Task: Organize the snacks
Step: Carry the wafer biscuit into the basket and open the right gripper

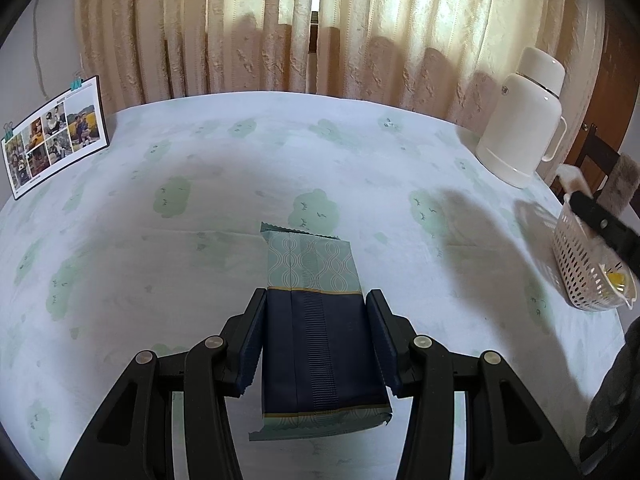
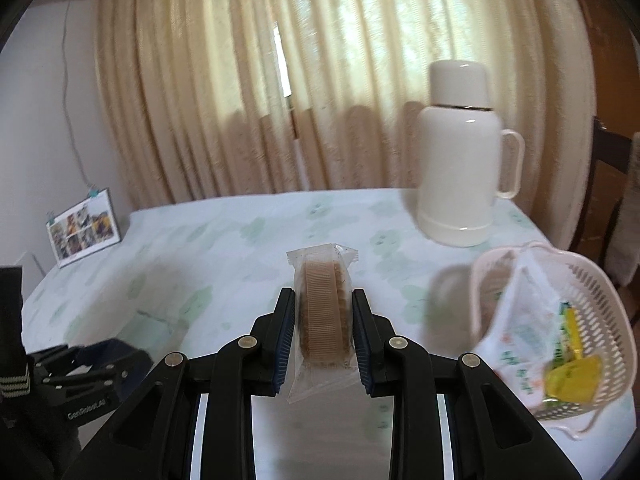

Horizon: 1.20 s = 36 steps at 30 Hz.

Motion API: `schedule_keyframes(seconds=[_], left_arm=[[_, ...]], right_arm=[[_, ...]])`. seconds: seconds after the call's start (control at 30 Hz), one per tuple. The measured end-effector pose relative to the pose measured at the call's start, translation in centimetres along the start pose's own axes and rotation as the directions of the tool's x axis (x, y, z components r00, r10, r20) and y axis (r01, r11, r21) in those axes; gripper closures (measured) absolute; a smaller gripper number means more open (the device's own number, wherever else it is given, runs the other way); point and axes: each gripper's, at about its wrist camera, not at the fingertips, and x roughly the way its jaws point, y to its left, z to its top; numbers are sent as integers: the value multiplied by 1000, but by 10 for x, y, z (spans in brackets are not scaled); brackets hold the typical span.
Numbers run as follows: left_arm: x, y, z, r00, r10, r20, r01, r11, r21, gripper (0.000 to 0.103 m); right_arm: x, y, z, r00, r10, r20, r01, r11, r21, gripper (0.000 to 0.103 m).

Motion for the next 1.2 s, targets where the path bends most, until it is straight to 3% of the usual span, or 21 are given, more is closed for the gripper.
schedule_keyframes(seconds=[0.33, 0.87, 1.0, 1.2], left_arm=[[2, -4, -2, 1000, 7, -5, -7, 1000, 14, 58], [5, -7, -4, 1000, 8, -14, -8, 1000, 28, 58], [5, -8, -4, 1000, 10, -14, -9, 1000, 29, 58], [5, -8, -4, 1000, 10, -15, -10, 999, 32, 58]], right_arm=[[-17, -48, 5, 991, -120, 60, 111, 984, 137, 74], [-30, -97, 8, 945, -319, 72, 288, 917, 277, 70], [-31, -102, 7, 942, -329, 65, 297, 908, 295, 60], [-33, -103, 6, 943, -327, 65, 294, 907, 300, 59]])
